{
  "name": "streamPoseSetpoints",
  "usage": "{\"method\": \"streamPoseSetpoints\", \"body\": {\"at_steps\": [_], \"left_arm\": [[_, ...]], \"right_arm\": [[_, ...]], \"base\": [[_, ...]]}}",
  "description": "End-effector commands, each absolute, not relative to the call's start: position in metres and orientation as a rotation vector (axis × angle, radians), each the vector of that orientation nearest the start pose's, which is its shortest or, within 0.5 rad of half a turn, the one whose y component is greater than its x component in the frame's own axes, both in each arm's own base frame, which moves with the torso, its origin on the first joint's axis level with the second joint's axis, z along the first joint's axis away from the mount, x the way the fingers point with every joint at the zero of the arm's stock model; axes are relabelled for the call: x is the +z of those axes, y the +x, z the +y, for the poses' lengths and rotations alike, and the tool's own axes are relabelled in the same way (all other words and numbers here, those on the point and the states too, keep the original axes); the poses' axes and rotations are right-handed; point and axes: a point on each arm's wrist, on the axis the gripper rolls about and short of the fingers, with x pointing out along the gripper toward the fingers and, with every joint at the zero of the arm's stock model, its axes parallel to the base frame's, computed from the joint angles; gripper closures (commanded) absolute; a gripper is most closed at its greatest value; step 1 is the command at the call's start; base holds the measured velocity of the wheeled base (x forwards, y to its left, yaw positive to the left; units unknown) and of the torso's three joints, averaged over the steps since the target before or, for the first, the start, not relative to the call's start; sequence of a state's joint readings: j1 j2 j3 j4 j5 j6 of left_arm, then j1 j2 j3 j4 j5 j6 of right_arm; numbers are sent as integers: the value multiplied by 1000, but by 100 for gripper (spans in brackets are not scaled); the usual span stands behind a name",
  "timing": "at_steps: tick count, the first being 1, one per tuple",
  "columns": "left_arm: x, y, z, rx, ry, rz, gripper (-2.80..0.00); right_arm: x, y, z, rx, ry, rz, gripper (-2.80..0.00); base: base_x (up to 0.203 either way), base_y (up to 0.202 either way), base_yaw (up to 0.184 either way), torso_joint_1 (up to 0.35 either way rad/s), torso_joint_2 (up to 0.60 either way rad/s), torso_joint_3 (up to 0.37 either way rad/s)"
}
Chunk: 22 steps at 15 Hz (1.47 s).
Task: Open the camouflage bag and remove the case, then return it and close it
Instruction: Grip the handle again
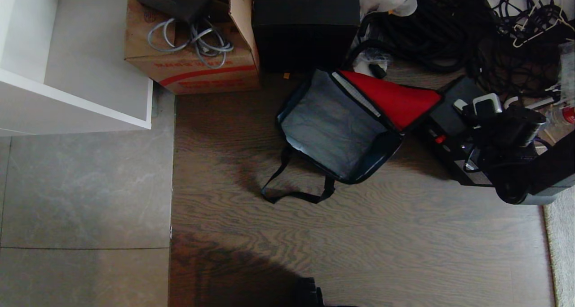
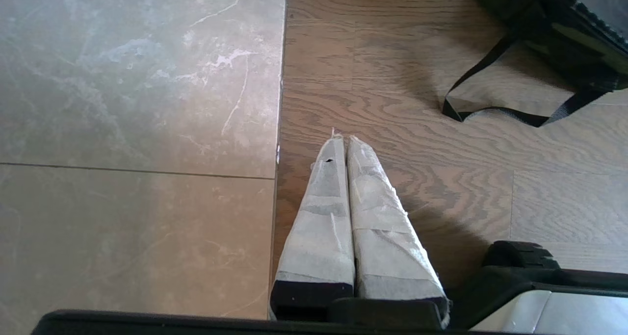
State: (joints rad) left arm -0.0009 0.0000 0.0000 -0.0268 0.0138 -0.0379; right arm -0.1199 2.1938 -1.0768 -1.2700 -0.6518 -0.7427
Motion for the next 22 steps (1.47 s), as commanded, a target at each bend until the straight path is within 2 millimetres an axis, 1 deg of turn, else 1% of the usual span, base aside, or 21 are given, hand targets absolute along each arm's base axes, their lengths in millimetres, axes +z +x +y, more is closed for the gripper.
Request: {"method": "streamPoseSetpoints", "body": {"at_steps": [1, 3, 5, 8, 11, 12, 15, 17, 20, 22], "left_arm": [[76, -22, 0, 13, -38, -20, 0], [76, -22, 0, 13, -38, -20, 0], [76, -22, 0, 13, -38, -20, 0], [76, -22, 0, 12, -39, -20, 0], [76, -22, 0, 12, -39, -22, 0], [76, -22, 0, 12, -39, -22, 0], [76, -22, 0, 13, -38, -22, 0], [76, -22, 0, 13, -38, -22, 0], [76, -22, 0, 13, -38, -22, 0], [76, -22, 0, 13, -38, -22, 0]], "right_arm": [[127, 421, -70, -806, -664, 152, -280], [130, 427, -78, -829, -662, 149, -280], [128, 433, -84, -839, -660, 156, -280], [130, 444, -93, -861, -657, 150, -280], [123, 454, -99, -861, -664, 181, -280], [124, 454, -105, -870, -668, 181, -280], [112, 457, -105, -838, -687, 202, -280], [109, 459, -105, -777, -702, 197, -280], [105, 460, -104, -745, -709, 194, -280], [108, 459, -104, -719, -720, 186, -280]], "base": [[0, 0, 0, 0, 0, 0], [0, 0, 0, 0, 0, 0], [0, 0, 0, 0, 0, 0], [0, 0, 0, 0, 0, 0], [0, 0, 0, 0, 0, 0], [0, 0, 0, 0, 0, 0], [0, 0, 0, 0, 0, 0], [0, 0, 0, 0, 0, 0], [0, 0, 0, 0, 0, 0], [0, 0, 0, 0, 0, 0]]}}
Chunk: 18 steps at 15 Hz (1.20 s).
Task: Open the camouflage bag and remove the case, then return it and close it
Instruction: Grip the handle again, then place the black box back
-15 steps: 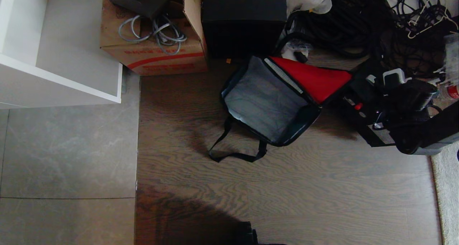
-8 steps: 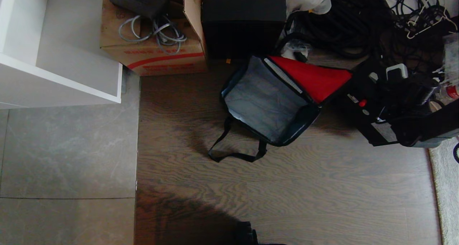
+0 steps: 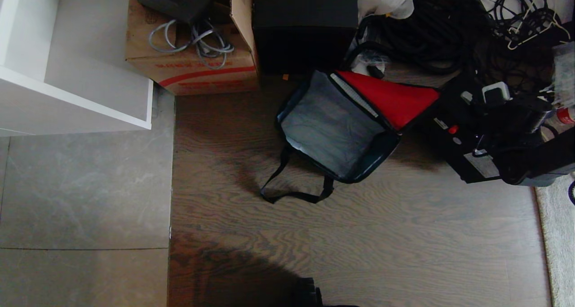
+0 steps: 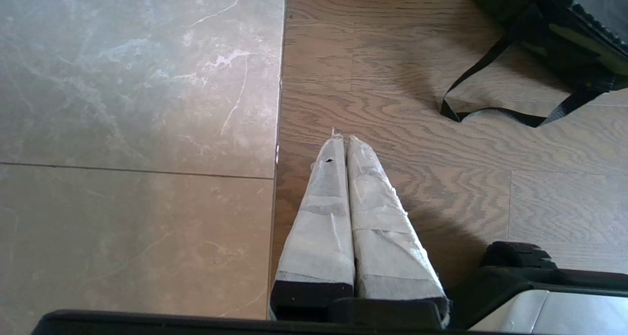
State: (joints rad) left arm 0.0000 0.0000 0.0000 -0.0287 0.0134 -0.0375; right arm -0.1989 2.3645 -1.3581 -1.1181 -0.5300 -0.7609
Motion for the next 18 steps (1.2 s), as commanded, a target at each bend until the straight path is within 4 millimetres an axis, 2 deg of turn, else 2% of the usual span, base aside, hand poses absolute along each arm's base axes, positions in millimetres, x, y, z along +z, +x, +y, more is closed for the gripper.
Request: {"method": "streamPoseSetpoints", "body": {"at_steps": [1, 4, 5, 13, 16, 18], "left_arm": [[76, -22, 0, 13, -38, -22, 0], [76, -22, 0, 13, -38, -22, 0], [76, -22, 0, 13, -38, -22, 0], [76, -22, 0, 13, -38, -22, 0], [76, -22, 0, 13, -38, -22, 0], [76, -22, 0, 13, -38, -22, 0]], "right_arm": [[109, 457, -103, -706, -736, 194, -280], [106, 451, -101, -650, -747, 200, -280], [105, 449, -100, -644, -746, 207, 0], [104, 438, -98, -651, -746, 228, 0], [110, 434, -97, -653, -740, 226, 0], [124, 428, -96, -662, -738, 203, 0]], "base": [[0, 0, 0, 0, 0, 0], [0, 0, 0, 0, 0, 0], [0, 0, 0, 0, 0, 0], [0, 0, 0, 0, 0, 0], [0, 0, 0, 0, 0, 0], [0, 0, 0, 0, 0, 0]]}}
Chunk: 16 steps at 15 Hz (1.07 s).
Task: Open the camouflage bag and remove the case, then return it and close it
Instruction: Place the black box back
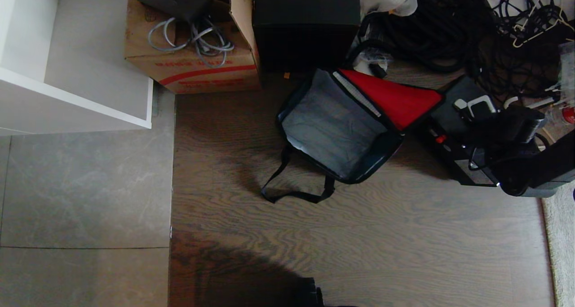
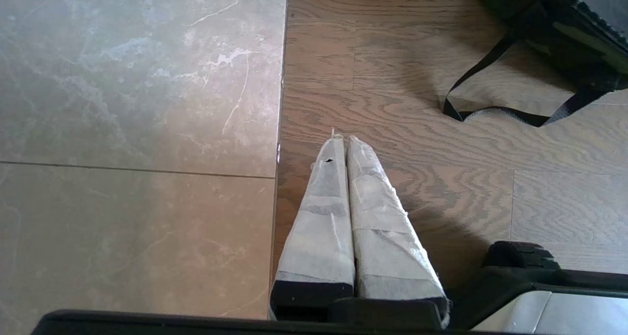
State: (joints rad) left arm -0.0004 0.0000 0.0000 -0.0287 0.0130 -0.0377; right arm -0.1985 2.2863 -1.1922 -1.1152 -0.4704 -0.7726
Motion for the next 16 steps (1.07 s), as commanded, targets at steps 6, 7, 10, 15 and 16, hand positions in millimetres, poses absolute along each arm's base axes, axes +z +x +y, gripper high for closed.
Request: {"method": "streamPoseSetpoints", "body": {"at_steps": [6, 7, 10, 15, 16], "left_arm": [[76, -22, 0, 13, -38, -22, 0], [76, -22, 0, 13, -38, -22, 0], [76, -22, 0, 13, -38, -22, 0], [76, -22, 0, 12, -39, -22, 0], [76, -22, 0, 13, -38, -22, 0]], "right_arm": [[182, 395, -101, -725, -730, 119, 0], [192, 390, -104, -743, -730, 105, 0], [220, 371, -110, -786, -735, 66, 0], [258, 331, -113, -828, -767, 49, 0], [263, 321, -113, -838, -772, 49, 0]], "base": [[0, 0, 0, 0, 0, 0], [0, 0, 0, 0, 0, 0], [0, 0, 0, 0, 0, 0], [0, 0, 0, 0, 0, 0], [0, 0, 0, 0, 0, 0]]}}
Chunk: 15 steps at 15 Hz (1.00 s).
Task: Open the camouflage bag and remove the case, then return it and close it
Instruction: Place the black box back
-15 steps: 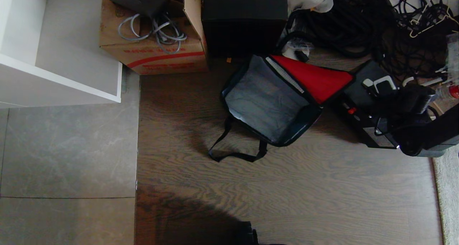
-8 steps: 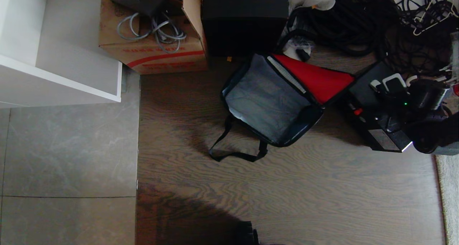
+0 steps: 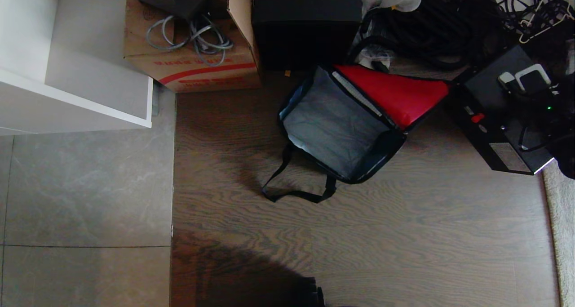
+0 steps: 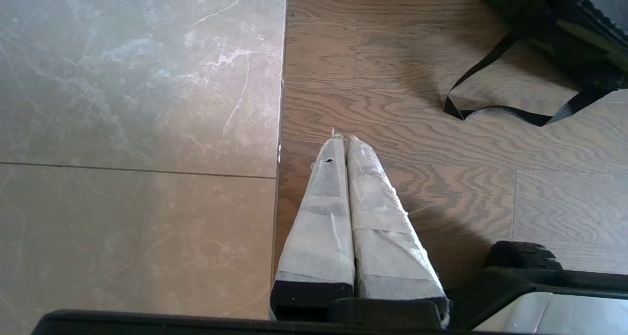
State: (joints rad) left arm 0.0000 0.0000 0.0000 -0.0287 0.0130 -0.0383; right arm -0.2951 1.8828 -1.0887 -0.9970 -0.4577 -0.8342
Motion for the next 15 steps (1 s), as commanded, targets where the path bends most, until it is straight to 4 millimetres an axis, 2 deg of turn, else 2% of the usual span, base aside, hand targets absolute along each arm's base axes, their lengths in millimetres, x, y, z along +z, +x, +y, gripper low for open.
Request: {"method": "streamPoseSetpoints", "body": {"at_steps": [1, 4, 8, 15], "left_arm": [[76, -22, 0, 13, -38, -22, 0], [76, -22, 0, 13, -38, -22, 0], [76, -22, 0, 13, -38, -22, 0], [76, -22, 0, 13, -38, -22, 0]], "right_arm": [[267, 311, -112, -847, -780, 53, 0], [276, 278, -117, -901, -833, 92, 0], [292, 245, -106, -908, -838, 93, 0], [305, 216, -52, -716, -836, 78, 0]], "base": [[0, 0, 0, 0, 0, 0], [0, 0, 0, 0, 0, 0], [0, 0, 0, 0, 0, 0], [0, 0, 0, 0, 0, 0]]}}
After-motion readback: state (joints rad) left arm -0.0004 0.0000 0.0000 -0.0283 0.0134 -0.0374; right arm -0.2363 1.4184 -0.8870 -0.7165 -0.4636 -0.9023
